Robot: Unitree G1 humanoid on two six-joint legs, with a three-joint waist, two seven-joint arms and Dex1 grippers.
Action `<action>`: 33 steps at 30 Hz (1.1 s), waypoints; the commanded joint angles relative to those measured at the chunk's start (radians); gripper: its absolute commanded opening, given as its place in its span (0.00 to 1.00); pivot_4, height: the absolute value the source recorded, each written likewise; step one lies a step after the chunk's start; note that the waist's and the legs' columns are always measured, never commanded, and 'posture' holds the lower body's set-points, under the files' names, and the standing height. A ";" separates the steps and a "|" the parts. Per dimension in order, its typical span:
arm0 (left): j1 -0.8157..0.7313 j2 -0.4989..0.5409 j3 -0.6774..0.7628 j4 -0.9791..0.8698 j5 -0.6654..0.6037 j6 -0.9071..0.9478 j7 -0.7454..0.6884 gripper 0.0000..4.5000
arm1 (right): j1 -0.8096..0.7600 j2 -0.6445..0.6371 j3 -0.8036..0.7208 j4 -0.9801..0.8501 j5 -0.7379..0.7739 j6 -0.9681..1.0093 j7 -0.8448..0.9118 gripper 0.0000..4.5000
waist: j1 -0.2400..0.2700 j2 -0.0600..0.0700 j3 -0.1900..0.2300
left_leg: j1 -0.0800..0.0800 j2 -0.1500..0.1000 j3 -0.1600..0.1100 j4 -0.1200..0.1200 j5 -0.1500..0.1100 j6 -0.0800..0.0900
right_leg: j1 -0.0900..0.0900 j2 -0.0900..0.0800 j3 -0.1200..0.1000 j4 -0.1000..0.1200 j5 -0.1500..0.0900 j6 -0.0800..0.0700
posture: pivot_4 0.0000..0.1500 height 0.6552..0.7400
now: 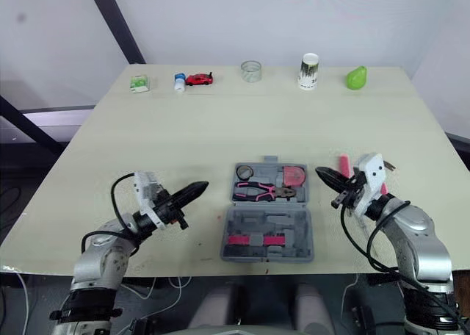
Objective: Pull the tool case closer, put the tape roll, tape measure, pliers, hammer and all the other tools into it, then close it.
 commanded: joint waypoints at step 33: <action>0.196 0.241 0.152 -0.203 -0.138 0.150 -0.069 0.98 | 0.640 -0.088 -0.447 0.016 0.196 -0.321 0.167 0.99 | 0.008 0.002 0.003 | 0.001 0.002 0.009 -0.003 0.000 0.000 | -0.001 -0.007 0.005 -0.005 -0.003 -0.004 | 1.00 1.00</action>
